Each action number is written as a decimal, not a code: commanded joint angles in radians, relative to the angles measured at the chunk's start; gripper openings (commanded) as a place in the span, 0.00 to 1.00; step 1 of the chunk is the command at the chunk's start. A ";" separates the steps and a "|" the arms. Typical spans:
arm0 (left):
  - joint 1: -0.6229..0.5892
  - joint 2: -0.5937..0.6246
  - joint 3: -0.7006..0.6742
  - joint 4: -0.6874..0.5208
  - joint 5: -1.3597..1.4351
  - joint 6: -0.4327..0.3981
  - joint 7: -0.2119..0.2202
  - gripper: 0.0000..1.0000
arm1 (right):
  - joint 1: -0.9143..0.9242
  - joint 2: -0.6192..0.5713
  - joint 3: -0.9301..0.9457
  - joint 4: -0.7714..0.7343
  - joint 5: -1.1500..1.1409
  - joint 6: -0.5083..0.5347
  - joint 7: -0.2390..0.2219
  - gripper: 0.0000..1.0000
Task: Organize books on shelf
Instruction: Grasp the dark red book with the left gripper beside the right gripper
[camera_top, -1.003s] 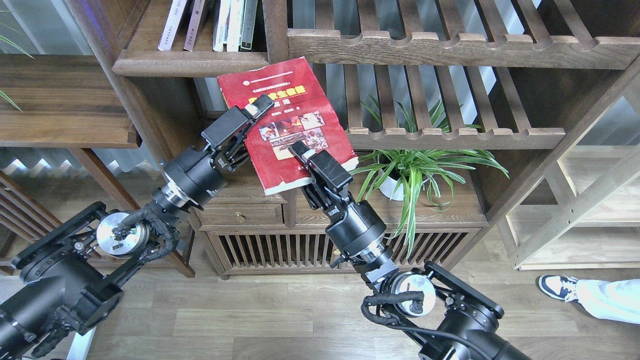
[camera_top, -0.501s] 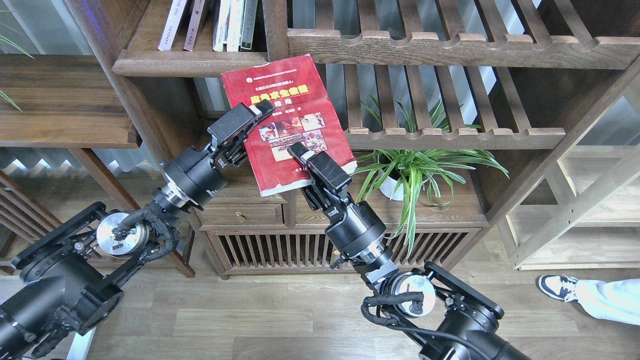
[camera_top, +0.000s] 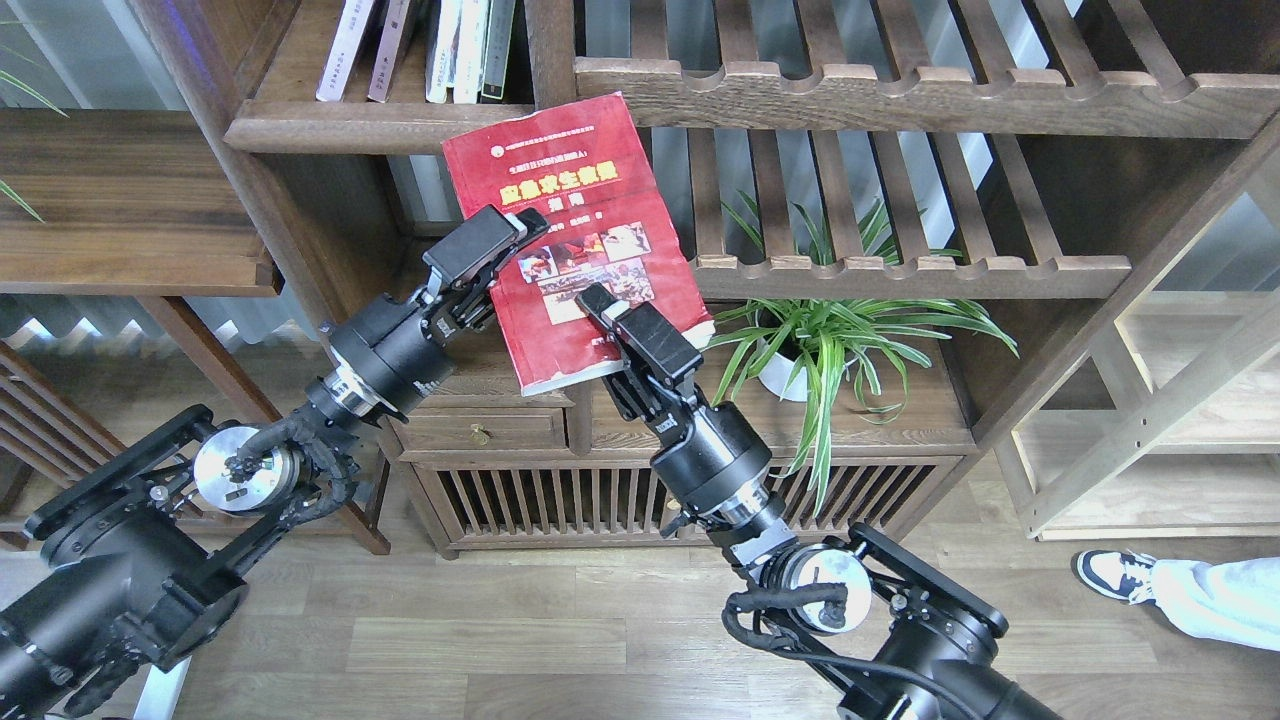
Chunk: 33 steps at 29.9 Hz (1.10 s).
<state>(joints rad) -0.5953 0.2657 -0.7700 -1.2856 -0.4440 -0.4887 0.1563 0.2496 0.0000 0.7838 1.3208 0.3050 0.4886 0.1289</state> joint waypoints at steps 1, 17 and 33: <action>-0.001 0.000 0.001 0.000 -0.001 0.000 0.000 0.03 | -0.001 0.000 0.000 0.000 0.000 0.000 0.000 0.05; -0.001 0.000 0.000 0.002 -0.001 0.000 0.000 0.02 | -0.003 0.000 0.009 0.000 0.000 0.000 0.003 0.49; -0.003 0.004 -0.015 0.000 -0.001 0.000 0.000 0.02 | -0.001 0.000 0.029 -0.003 -0.006 0.000 0.003 0.84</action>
<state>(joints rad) -0.5967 0.2673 -0.7780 -1.2840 -0.4448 -0.4887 0.1562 0.2471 0.0000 0.8042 1.3178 0.3013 0.4887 0.1322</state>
